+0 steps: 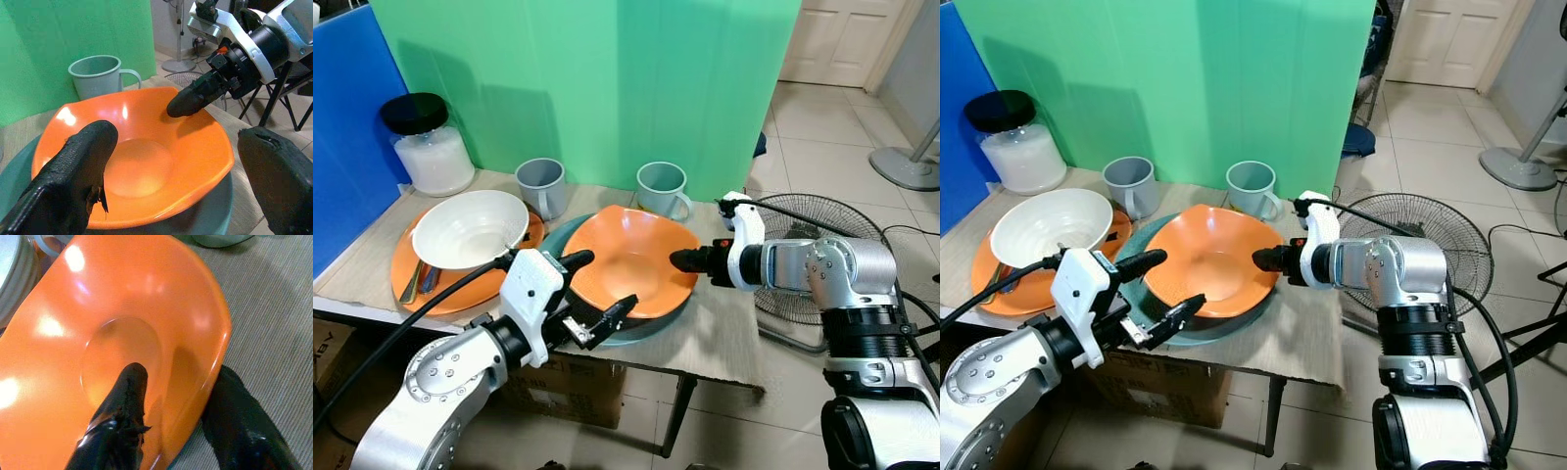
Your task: Setting the table
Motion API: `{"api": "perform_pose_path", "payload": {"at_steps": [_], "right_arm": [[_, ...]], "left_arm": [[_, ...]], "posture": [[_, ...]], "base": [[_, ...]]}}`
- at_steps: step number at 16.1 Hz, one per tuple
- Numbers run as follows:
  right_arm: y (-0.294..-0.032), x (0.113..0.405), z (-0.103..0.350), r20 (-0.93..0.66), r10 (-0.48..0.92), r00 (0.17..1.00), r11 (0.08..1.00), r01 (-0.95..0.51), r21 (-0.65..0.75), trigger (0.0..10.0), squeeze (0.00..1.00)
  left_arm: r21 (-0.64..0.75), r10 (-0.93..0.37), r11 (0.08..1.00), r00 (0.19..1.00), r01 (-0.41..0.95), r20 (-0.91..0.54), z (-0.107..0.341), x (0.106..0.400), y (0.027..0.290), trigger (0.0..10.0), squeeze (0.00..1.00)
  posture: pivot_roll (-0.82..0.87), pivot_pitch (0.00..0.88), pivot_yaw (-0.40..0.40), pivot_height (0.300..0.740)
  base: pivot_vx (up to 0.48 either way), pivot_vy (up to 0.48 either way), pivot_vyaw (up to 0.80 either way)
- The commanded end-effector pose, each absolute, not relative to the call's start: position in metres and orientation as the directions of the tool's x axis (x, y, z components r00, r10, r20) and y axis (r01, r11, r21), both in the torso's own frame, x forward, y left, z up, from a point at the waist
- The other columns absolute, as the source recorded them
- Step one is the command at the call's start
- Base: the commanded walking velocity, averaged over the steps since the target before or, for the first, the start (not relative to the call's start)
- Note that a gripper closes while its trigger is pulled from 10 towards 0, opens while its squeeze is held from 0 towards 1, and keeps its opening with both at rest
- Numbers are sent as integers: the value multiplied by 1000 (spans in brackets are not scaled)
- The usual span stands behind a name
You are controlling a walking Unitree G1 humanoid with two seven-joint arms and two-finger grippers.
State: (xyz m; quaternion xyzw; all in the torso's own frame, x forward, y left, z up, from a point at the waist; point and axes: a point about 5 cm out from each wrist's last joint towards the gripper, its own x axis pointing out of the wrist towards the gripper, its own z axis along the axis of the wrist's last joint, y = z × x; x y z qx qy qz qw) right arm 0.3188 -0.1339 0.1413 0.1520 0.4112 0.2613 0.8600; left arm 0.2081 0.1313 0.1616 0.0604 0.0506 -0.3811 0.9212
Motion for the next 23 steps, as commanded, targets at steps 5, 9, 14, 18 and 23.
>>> {"api": "perform_pose_path", "payload": {"at_steps": [5,9,14,18,23], "right_arm": [[-131,314,132,-652,578,490,814,-288,505,0,0],[-132,315,133,-648,580,494,812,-282,512,0,0],[-141,325,153,-519,633,574,742,-259,619,0,0],[-153,334,172,-373,602,706,736,-311,601,0,0],[-145,332,199,-178,668,723,637,-432,638,0,0]], "left_arm": [[86,-695,699,703,710,-151,161,207,130,10000,55],[95,-678,714,719,694,-156,160,207,134,10000,47],[81,-474,877,881,473,-14,183,211,162,10000,43],[36,-273,961,962,274,-30,181,210,201,10000,1000],[-165,-295,945,954,284,-46,168,222,209,10000,1000]], "posture": [[-62,0,-5,740],[-60,0,-5,740],[-59,0,9,740],[-45,0,2,740],[-51,0,7,740]], "base": [[0,0,0],[0,0,0],[0,0,0],[0,0,0],[0,0,0]]}}
